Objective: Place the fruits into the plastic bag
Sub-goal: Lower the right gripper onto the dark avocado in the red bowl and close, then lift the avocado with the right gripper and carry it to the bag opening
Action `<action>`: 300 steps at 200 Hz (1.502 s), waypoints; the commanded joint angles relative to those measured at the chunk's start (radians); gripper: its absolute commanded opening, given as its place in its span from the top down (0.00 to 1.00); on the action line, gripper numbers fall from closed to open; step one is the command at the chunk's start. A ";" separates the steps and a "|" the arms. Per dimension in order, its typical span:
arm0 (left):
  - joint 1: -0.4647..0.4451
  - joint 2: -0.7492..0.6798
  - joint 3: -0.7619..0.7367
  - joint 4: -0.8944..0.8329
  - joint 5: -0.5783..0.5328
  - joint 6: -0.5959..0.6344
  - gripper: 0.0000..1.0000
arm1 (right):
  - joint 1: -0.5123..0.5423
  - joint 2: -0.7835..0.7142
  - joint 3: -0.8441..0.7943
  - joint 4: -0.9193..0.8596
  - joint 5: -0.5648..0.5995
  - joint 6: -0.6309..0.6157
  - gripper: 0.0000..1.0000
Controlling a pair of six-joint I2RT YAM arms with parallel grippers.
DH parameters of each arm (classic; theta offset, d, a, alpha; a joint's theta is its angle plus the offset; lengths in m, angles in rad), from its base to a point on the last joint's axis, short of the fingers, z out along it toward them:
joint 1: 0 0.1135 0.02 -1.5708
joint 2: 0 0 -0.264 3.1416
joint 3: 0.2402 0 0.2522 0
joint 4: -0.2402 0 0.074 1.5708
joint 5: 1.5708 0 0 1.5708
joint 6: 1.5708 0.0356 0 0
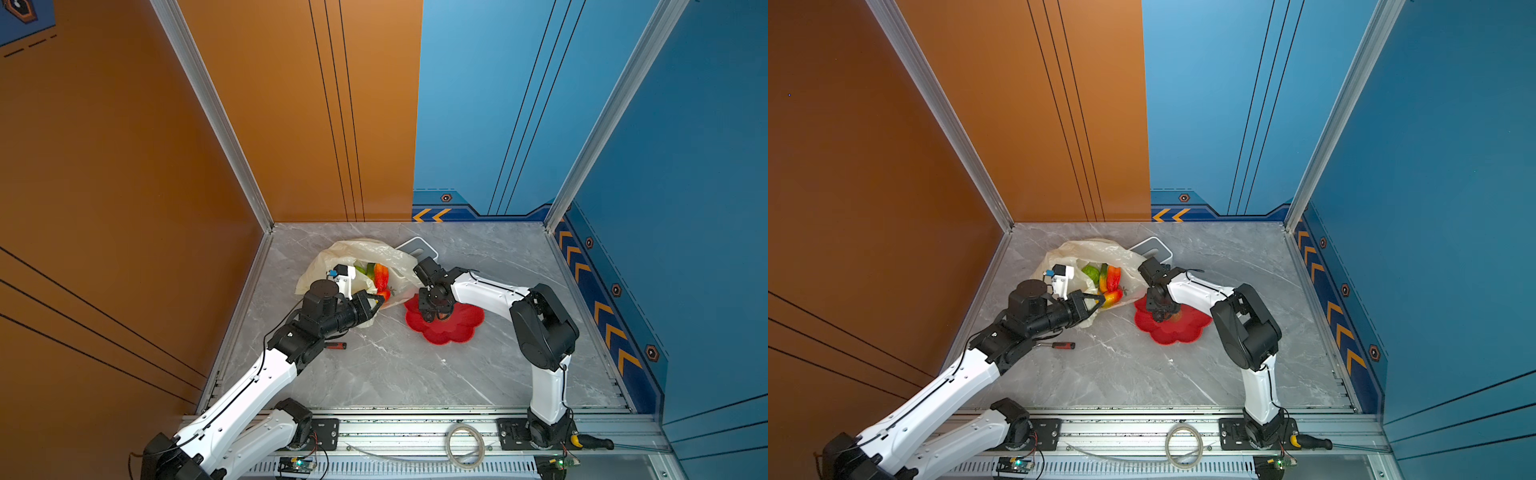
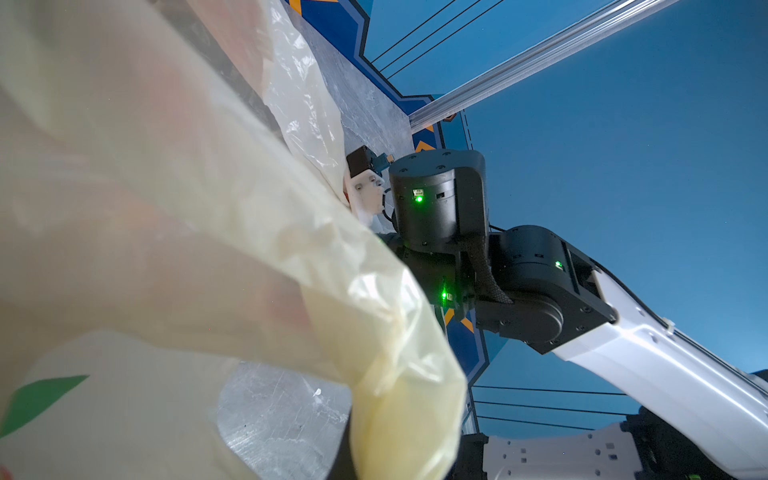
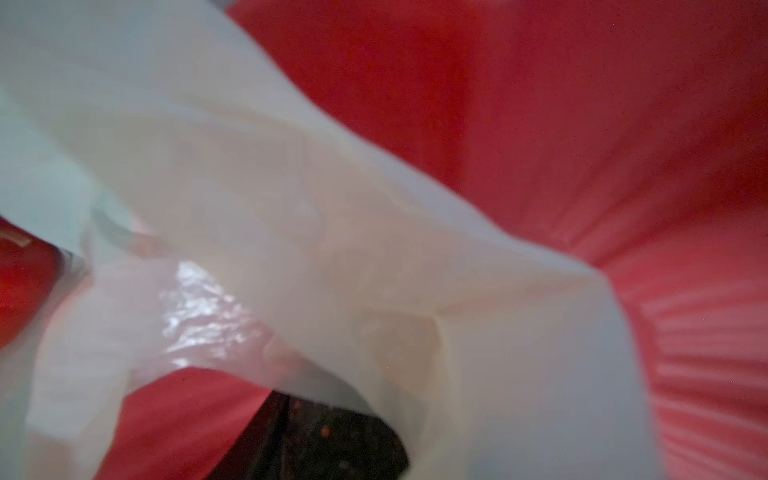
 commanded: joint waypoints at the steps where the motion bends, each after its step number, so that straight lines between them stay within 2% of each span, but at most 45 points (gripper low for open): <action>1: 0.008 0.004 -0.004 0.026 0.023 -0.007 1.00 | -0.010 -0.021 -0.031 0.003 -0.030 -0.008 0.54; 44: 0.009 -0.003 -0.003 0.030 0.021 -0.010 1.00 | -0.018 -0.110 -0.087 0.011 -0.052 -0.003 0.57; 89: 0.010 0.022 -0.009 0.057 0.035 -0.020 1.00 | -0.051 -0.304 -0.212 0.020 -0.079 0.010 0.57; 148: 0.008 0.025 0.001 0.050 0.022 -0.016 1.00 | -0.153 -0.596 -0.374 0.122 -0.273 0.055 0.57; 205: 0.008 0.020 0.005 0.033 0.020 -0.012 1.00 | -0.229 -0.822 -0.374 0.198 -0.444 0.103 0.57; 233: 0.008 0.024 0.009 0.032 0.021 -0.012 1.00 | -0.233 -0.856 -0.326 0.276 -0.546 0.153 0.57; 265: 0.006 0.024 0.011 0.032 0.018 -0.012 1.00 | -0.224 -0.837 -0.296 0.434 -0.662 0.272 0.57; 300: 0.002 0.019 0.007 0.032 0.011 -0.013 1.00 | -0.185 -0.776 -0.249 0.539 -0.718 0.349 0.57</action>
